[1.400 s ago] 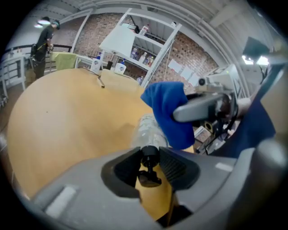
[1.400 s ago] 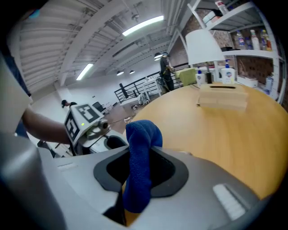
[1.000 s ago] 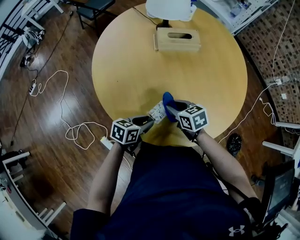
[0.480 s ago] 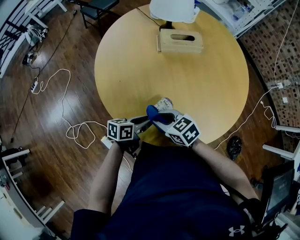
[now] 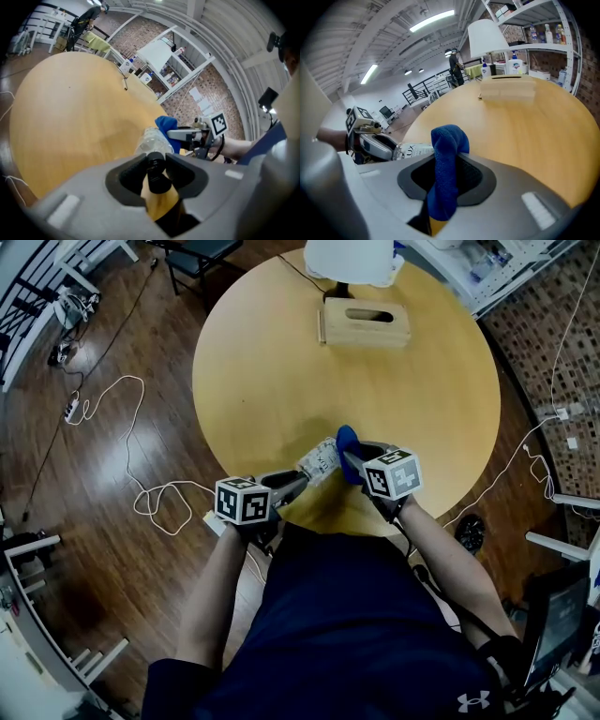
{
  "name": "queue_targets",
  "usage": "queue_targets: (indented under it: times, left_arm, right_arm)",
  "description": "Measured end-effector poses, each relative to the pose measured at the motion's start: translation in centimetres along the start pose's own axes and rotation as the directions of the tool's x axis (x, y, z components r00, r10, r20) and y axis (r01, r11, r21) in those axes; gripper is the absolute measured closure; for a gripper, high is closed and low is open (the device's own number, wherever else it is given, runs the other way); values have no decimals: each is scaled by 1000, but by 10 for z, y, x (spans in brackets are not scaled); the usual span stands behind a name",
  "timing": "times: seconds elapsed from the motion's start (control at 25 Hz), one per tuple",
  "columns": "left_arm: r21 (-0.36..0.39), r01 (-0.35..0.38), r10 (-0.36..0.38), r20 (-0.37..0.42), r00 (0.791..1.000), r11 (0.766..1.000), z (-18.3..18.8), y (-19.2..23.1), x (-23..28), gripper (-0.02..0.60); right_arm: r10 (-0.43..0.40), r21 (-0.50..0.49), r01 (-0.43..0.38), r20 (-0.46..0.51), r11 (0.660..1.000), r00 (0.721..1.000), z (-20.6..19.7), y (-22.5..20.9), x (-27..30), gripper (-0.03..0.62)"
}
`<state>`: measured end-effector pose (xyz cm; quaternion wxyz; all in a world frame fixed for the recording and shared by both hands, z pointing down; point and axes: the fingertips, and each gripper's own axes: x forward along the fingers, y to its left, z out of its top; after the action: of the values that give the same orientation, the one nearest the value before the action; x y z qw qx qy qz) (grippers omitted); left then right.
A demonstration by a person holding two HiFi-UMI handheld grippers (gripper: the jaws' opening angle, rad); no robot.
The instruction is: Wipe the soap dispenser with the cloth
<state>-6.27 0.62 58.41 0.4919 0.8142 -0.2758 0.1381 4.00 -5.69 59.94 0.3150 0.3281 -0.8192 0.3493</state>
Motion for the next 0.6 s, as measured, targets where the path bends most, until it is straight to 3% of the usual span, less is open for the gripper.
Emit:
queue_targets:
  times: [0.12, 0.24, 0.32, 0.4, 0.48, 0.6]
  left_arm:
    - [83, -21, 25, -40, 999, 996, 5, -6, 1, 453]
    - [168, -39, 52, -73, 996, 985, 7, -12, 1, 453]
    - [212, -51, 71, -85, 994, 976, 9, -16, 1, 453]
    - [253, -63, 91, -101, 991, 965, 9, -19, 3, 453]
    - [279, -67, 103, -116, 988, 958, 7, -21, 5, 453]
    - [284, -70, 107, -119, 987, 956, 7, -23, 5, 453]
  right_arm:
    - [6, 5, -6, 4, 1000, 1000, 12, 6, -9, 499]
    - [154, -70, -151, 31, 986, 988, 34, 60, -11, 499]
    - [252, -132, -253, -24, 958, 967, 33, 95, -6, 499]
    - [290, -130, -297, -68, 946, 954, 27, 105, 0, 499]
    - [284, -61, -287, -60, 956, 957, 24, 91, 3, 499]
    - [208, 27, -207, -32, 978, 978, 18, 49, 2, 500]
